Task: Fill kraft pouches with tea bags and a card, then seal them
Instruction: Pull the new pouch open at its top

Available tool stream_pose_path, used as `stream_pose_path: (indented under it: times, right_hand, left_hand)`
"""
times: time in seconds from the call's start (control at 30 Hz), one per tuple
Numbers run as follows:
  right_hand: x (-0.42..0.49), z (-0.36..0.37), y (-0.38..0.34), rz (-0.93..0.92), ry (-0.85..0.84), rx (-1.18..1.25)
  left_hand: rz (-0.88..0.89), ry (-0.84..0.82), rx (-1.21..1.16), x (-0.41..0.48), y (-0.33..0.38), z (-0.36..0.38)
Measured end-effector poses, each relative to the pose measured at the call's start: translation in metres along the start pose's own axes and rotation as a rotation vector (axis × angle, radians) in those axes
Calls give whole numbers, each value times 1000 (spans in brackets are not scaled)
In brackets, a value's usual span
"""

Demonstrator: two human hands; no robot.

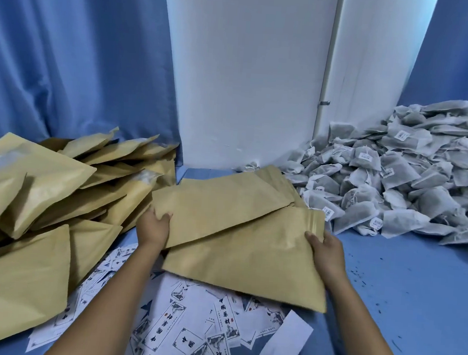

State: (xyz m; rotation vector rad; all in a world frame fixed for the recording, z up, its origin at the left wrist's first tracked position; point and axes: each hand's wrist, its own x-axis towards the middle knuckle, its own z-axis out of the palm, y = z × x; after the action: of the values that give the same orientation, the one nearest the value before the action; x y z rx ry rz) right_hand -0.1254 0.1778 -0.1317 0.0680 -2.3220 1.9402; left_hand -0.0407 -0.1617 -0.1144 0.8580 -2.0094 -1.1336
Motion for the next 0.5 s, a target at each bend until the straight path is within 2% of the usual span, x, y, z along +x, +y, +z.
stream_pose_path:
  times: [0.07, 0.13, 0.2, 0.27, 0.33, 0.4, 0.43, 0.5]
  right_hand:
    - [13, -27, -1, 18, -95, 23]
    - [20, -50, 2, 109, -305, 141]
    - [20, -64, 11, 209, -463, 177]
    - [12, -67, 19, 281, -541, 122]
    - [4, -66, 23, 308, -552, 92]
    - [-2, -65, 23, 313, -489, 137]
    - [-4, -65, 23, 300, -456, 149]
    - [-9, -66, 23, 236, -410, 110]
  left_hand:
    - [48, 103, 3, 6, 11, -3]
    - [70, 166, -31, 14, 23, -3]
    - [70, 118, -24, 24, 34, 0]
    - [43, -29, 88, 34, 43, 9]
    - [-62, -189, 420, 35, 51, 22]
    - [-139, -249, 760, 21, 63, 33]
    - [-113, -226, 820, 9, 70, 40]
    - [161, -165, 692, -22, 83, 60]
